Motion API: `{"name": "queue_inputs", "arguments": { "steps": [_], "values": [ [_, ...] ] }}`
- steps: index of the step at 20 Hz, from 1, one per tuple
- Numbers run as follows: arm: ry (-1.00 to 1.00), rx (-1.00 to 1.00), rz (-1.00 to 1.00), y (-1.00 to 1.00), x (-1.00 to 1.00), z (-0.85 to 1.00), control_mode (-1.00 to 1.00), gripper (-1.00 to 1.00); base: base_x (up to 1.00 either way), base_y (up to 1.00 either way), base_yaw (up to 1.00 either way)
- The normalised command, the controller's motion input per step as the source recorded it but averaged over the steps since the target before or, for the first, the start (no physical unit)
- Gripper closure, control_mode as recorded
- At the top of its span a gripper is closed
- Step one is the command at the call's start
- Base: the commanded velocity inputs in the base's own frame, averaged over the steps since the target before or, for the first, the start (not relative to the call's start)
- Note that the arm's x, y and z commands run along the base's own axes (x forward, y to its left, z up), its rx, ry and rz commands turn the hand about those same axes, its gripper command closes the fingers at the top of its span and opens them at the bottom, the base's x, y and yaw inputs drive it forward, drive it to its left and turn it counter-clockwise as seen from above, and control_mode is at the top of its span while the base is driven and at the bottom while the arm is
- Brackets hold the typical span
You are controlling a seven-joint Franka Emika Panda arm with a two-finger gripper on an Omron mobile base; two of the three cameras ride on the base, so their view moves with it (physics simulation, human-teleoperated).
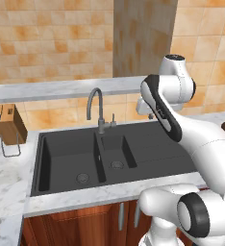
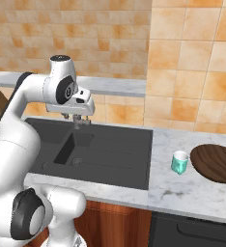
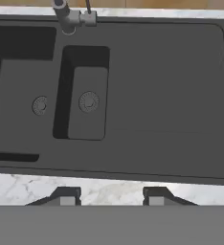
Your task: Pick the mug and place it in the sink. Pick the bowl and place it in the open cabinet and then close the cabinet.
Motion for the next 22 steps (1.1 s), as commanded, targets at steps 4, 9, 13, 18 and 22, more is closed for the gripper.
{"name": "queue_inputs", "arguments": {
  "steps": [4, 9, 13, 18, 22],
  "values": [
    [0.00, -0.02, 0.00, -0.10, -0.23, -0.01, -1.00, -1.00, 0.00, 0.00, 0.00],
    [0.02, 0.00, 0.11, -0.05, -0.16, 0.00, -1.00, -1.00, 0.00, 0.00, 0.00],
    [0.02, 0.00, 0.15, -0.36, -0.12, 0.00, -1.00, -1.00, 0.00, 0.00, 0.00],
    [0.01, -0.02, 0.05, -0.59, -0.29, 0.00, -1.00, -1.00, 0.00, 0.00, 0.00],
    [-0.01, -0.05, -0.01, -0.38, -0.56, -0.34, -1.00, -1.00, 0.00, 0.00, 0.00]
  ]
}}
